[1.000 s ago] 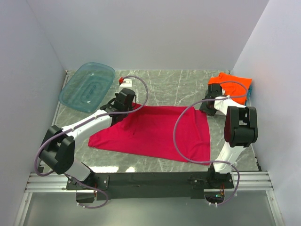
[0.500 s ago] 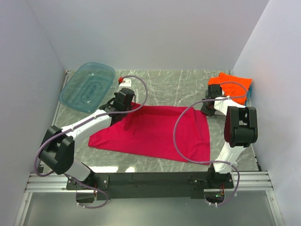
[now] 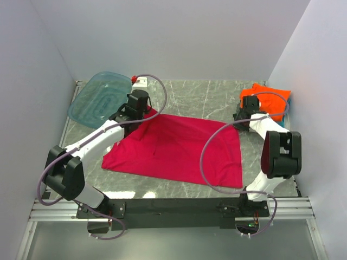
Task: Fold and stack the t-shirts
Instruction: Fold the tshirt
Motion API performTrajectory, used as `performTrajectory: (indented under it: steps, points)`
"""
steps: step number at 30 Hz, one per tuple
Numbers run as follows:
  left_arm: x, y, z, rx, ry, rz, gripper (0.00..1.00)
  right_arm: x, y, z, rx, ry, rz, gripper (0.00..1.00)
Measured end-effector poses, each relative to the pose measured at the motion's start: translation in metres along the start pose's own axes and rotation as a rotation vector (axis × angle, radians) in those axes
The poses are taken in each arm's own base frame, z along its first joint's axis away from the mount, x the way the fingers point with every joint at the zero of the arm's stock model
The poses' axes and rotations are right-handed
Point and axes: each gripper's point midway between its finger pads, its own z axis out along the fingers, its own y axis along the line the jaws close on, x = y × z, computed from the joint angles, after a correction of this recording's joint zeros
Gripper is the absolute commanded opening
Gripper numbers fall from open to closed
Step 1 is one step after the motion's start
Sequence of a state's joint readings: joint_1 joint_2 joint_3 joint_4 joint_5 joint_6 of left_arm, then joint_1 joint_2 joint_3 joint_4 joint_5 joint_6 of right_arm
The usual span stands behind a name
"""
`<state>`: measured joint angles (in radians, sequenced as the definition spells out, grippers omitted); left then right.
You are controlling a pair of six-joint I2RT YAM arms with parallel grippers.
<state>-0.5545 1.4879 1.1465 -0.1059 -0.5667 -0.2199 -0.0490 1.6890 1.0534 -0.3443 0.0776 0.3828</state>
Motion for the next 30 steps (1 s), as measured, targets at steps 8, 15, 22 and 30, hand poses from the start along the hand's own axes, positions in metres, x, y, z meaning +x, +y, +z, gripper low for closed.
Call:
performTrajectory:
  steps: [8, 15, 22, 30]
  points:
    - [0.006, 0.01, -0.002, -0.033, -0.012, 0.029, 0.0, 0.003, 0.002, -0.037, -0.038, -0.057, -0.024, 0.0]
    - [0.043, 0.029, -0.025, -0.083, 0.017, 0.057, 0.01, 0.034, 0.004, -0.067, -0.073, -0.06, -0.054, 0.0]
    - [0.078, 0.024, -0.044, -0.124, 0.064, 0.106, 0.01, 0.05, -0.005, -0.098, -0.092, -0.094, -0.03, 0.0]
    - [0.125, 0.029, -0.066, -0.169, 0.145, 0.133, 0.01, 0.061, -0.018, -0.126, -0.09, -0.129, 0.01, 0.0]
